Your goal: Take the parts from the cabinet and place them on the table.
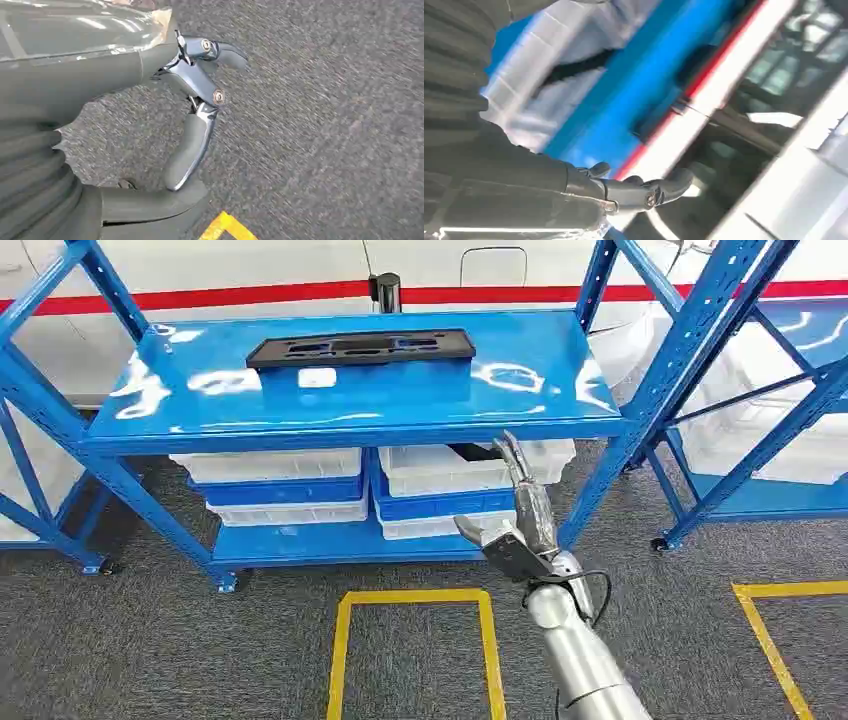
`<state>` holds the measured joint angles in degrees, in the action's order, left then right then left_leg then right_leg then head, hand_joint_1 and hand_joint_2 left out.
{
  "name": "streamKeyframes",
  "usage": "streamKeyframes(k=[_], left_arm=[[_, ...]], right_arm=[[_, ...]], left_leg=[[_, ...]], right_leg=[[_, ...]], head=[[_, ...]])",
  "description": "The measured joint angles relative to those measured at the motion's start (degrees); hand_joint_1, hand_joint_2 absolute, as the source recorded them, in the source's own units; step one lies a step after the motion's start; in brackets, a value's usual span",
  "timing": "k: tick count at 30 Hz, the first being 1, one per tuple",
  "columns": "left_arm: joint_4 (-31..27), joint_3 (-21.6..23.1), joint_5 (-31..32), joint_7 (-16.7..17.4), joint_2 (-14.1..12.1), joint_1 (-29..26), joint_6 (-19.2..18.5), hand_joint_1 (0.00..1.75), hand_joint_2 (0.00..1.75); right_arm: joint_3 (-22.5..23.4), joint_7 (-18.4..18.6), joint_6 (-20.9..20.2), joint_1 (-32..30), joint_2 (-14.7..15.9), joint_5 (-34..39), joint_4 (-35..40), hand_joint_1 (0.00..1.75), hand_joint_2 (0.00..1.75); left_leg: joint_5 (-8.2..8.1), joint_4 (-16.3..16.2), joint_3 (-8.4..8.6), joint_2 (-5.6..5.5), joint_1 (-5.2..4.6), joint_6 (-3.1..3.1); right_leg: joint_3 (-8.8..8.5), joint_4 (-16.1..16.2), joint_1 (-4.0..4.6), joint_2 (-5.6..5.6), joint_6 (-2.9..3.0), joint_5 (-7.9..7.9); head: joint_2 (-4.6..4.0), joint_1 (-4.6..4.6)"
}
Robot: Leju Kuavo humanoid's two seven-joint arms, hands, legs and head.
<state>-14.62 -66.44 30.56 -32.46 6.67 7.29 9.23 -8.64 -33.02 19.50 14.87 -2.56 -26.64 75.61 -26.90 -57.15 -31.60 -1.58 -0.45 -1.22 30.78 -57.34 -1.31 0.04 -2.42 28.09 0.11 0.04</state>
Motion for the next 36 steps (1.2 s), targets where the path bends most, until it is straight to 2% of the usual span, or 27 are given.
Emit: streamKeyframes(k=[6,10,20,21,22,25,28,34,36], left_arm=[[0.04,1.12,1.36,1.68,-0.09,0.29,1.73,0.0,1.75],[0.07,1.73,2.45,2.75,0.0,0.37,5.23,0.0,1.75],[0.2,2.53,2.23,2.71,0.13,0.37,5.7,0.0,1.75],[0.26,2.54,2.05,2.71,0.15,0.34,5.59,0.0,1.75],[0.37,2.53,2.08,2.73,0.18,0.34,5.37,0.0,0.0],[0.61,2.69,2.8,3.21,0.33,0.35,5.05,0.0,0.0],[0.63,3.41,4.26,4.76,0.66,0.58,4.76,0.0,0.0],[0.7,4.37,4.85,5.53,1.01,0.77,4.65,0.0,0.0],[0.7,4.87,5.51,6.09,1.03,0.79,4.55,0.0,0.0]], right_arm=[[-3.5,1.38,0.07,-0.64,1.16,-0.31,9.56,0.0,1.75],[-5.73,2.54,-0.18,0.65,1.79,-1.71,13.59,0.0,1.75],[-9.07,3.54,0.57,3.44,2.8,-4.09,16.69,0.0,1.75],[-9.73,4.83,0.09,4.53,2.93,-4.61,16.69,0.0,1.75],[-10.34,6.32,-0.55,5.82,2.97,-5.27,16.67,0.0,1.75],[-12.59,12.99,-2.76,12.33,2.82,-8.24,15.27,0.0,1.75],[-15.18,18.66,-4.68,20.25,1.9,-10.9,10.1,0.0,1.75],[-17.59,19.74,-4.94,26.09,0.59,-11.85,3.88,0.0,1.75],[-18.44,21.78,-7.21,27.53,0.18,-12.72,1.82,0.0,1.75]], left_leg=[[0.0,0.0,0.0,0.0,0.0,0.0],[0.0,0.0,0.0,0.02,0.0,0.0],[0.0,0.0,-0.06,0.0,-0.01,0.0],[0.01,0.0,-0.1,0.0,-0.01,0.0],[0.01,0.0,-0.1,0.01,-0.02,-0.01],[0.05,0.0,-0.07,0.06,-0.01,0.0],[0.13,-0.01,-0.03,0.03,0.01,-0.04],[0.14,-0.01,-0.07,-0.02,0.01,-0.04],[0.13,-0.01,-0.16,0.02,-0.01,-0.04]], right_leg=[[-0.02,0.0,0.0,0.0,0.0,0.0],[-0.02,-0.01,0.0,0.01,0.0,-0.01],[-0.03,-0.01,0.0,-0.01,0.0,0.0],[-0.02,-0.01,0.0,0.0,0.0,-0.01],[-0.01,-0.02,0.0,0.01,0.0,-0.01],[0.01,-0.02,0.0,0.01,0.12,-0.1],[0.0,-0.02,0.0,0.0,0.12,-0.1],[0.0,-0.04,0.01,-0.02,0.12,-0.1],[0.01,-0.05,0.01,-0.02,0.12,-0.1]], head=[[0.0,0.0],[0.0,-0.02],[0.0,0.0],[0.0,0.0],[0.0,0.0],[0.0,0.0],[0.0,0.0],[0.0,-0.02],[0.0,-0.02]])
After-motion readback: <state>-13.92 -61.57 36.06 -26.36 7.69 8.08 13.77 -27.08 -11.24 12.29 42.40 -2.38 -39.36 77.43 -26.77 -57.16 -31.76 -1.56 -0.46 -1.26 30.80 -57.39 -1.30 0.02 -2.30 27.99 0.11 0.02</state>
